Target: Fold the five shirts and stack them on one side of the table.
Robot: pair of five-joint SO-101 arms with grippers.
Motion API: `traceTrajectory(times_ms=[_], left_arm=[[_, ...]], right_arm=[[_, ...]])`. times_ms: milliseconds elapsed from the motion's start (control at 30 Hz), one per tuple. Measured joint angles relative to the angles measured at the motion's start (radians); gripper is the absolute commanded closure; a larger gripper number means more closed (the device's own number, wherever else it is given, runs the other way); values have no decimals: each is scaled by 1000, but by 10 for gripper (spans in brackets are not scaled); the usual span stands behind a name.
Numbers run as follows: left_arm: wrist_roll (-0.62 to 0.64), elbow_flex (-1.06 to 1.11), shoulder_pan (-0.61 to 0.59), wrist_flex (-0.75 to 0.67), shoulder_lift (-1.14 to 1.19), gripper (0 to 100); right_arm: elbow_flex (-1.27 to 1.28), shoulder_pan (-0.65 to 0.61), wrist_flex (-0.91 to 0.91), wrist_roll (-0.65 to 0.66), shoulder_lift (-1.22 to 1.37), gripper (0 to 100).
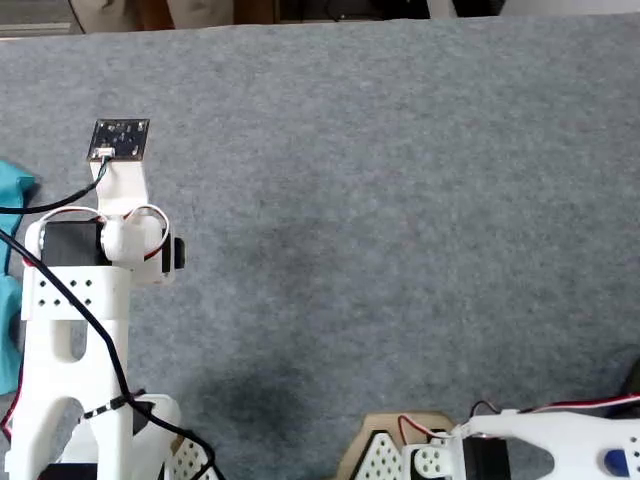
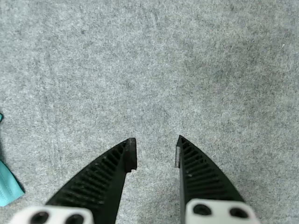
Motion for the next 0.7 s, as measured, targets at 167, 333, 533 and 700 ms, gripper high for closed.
traceTrajectory(times_ms=[167, 333, 533, 700], left_arm=[[0, 0, 0, 0, 0, 847], [0, 0, 0, 0, 0, 847], [0, 0, 0, 0, 0, 847], [0, 0, 0, 0, 0, 847]], right_arm=[[2, 32, 0, 44, 0, 710], [2, 72, 0, 46, 0, 675], [6, 94, 0, 46, -44, 677], [6, 94, 0, 28, -175, 768]])
